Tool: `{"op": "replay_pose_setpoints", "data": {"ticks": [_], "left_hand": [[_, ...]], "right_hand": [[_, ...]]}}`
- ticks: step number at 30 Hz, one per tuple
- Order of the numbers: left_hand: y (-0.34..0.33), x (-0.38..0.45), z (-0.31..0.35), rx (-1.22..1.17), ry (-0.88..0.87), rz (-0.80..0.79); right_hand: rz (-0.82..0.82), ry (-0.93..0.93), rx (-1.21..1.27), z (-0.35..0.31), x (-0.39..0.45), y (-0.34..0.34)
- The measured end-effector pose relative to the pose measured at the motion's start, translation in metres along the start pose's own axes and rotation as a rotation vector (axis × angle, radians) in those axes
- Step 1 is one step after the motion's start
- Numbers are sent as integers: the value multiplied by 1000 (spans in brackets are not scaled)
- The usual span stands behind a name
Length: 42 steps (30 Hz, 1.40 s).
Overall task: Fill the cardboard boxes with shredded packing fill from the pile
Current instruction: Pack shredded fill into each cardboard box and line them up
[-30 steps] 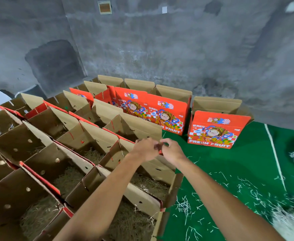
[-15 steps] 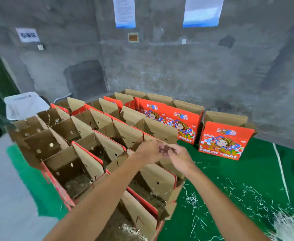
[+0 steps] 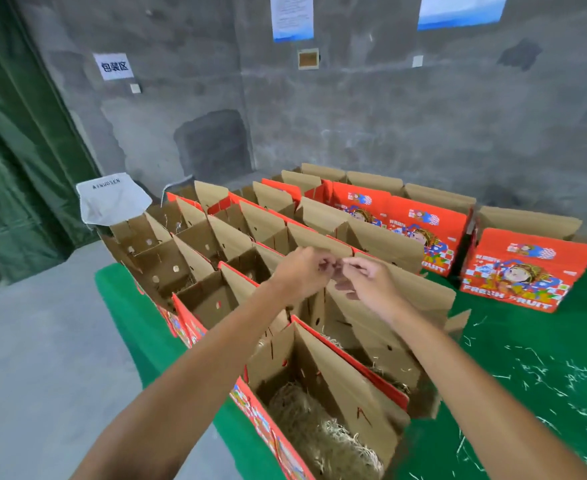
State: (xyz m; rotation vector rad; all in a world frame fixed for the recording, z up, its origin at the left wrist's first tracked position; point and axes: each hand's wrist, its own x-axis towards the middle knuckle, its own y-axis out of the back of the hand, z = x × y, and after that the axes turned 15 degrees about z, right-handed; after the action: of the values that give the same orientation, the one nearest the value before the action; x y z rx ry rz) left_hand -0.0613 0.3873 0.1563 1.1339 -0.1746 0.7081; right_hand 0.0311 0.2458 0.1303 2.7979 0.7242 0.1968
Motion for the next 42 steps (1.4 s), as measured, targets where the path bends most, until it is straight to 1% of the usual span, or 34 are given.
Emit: {"op": "replay_pose_setpoints", "data": {"ticks": [3,5,7,10,12,16,21,23,26,29,31,34,37,42], "left_hand": [[9,30,-56,0,8,38],[10,59,-107,-1,9,29],[9,96,-166,0,18,28],[3,157,-266,-61,73,94],[2,190,-326,-68,124,126],[-5,266,-427,70,149,144],[-29,322,-519,226,274,78],[-38,334,-543,260,325,59],[-49,349,-566,234,401,21],[-60,366,-583,216,506,-6],[-66,373,-593,249,541,-24],[-72,374,-605,302,537,-30],[-64,372,-613,365,508,-80],[-44,369,-620,408,478,-176]], "right_hand": [[1,37,-73,-6,39,-50],[14,93,-170,-10,72,-93],[20,117,-194,-13,112,-142],[36,79,-160,-15,178,-222],[16,16,-125,-16,219,-272],[63,-71,-101,-16,296,-344],[154,-109,-151,-12,364,-388],[177,-93,-166,-10,387,-398],[162,-3,-254,-7,417,-409],[126,109,-409,-6,442,-418],[109,163,-556,-3,452,-428],[155,77,-748,3,459,-442],[148,-14,-834,8,464,-452],[125,-8,-932,10,465,-458]]}}
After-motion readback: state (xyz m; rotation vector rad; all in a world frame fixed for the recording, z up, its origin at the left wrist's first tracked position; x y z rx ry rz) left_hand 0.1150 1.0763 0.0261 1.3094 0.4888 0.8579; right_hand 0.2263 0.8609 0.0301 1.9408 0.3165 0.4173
